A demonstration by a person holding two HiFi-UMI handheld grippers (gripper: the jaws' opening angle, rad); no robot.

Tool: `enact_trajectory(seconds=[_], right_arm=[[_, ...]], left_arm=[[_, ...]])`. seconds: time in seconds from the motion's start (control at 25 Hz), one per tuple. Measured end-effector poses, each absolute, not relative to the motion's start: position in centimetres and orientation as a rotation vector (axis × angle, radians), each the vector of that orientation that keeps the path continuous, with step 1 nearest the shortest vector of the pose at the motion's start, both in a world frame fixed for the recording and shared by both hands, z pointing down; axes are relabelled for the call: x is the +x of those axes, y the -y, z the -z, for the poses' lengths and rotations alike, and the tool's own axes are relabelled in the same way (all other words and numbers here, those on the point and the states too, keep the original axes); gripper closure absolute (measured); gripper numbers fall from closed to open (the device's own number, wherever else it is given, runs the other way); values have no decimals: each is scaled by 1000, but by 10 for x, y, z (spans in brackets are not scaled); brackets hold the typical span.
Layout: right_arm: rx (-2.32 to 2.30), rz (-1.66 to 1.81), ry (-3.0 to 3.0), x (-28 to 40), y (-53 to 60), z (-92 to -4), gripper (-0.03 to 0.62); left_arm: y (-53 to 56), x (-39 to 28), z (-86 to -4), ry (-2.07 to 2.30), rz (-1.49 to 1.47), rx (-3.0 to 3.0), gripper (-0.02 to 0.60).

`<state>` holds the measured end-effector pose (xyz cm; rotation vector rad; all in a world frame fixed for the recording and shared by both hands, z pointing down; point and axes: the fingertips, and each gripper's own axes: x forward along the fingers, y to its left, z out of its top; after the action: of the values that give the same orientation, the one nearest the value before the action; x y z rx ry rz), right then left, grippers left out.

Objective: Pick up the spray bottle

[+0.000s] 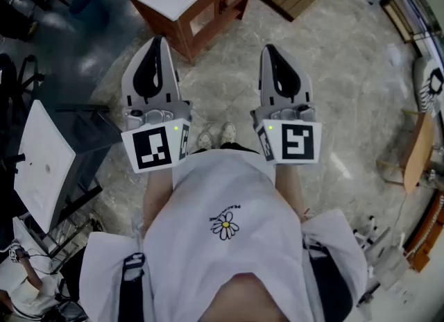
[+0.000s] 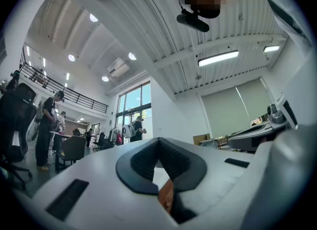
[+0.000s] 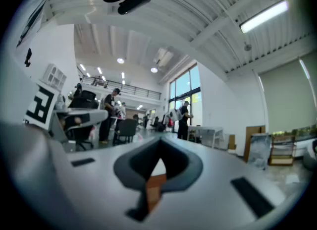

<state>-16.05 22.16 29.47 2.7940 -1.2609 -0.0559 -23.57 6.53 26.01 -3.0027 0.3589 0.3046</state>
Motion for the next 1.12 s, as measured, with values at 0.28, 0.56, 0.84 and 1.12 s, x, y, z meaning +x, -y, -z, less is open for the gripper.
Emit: enact_trajectory(seconds=[0.28, 0.56, 0.84, 1.12], right_arm=[[2800, 59, 1277, -154, -225, -294, 565], [2834, 66, 1330, -145, -236, -293, 565], [2831, 104, 1361, -128, -255, -295, 565], [2808, 78, 1438, -120, -259, -300, 565]], left_arm=[[-71, -227, -264, -351, -286, -3009, 562], [-81, -216, -264, -351, -284, -3011, 562], [-88, -207, -263, -406, -315, -2997, 563], [-85, -198, -261, -461, -330, -2983, 563]])
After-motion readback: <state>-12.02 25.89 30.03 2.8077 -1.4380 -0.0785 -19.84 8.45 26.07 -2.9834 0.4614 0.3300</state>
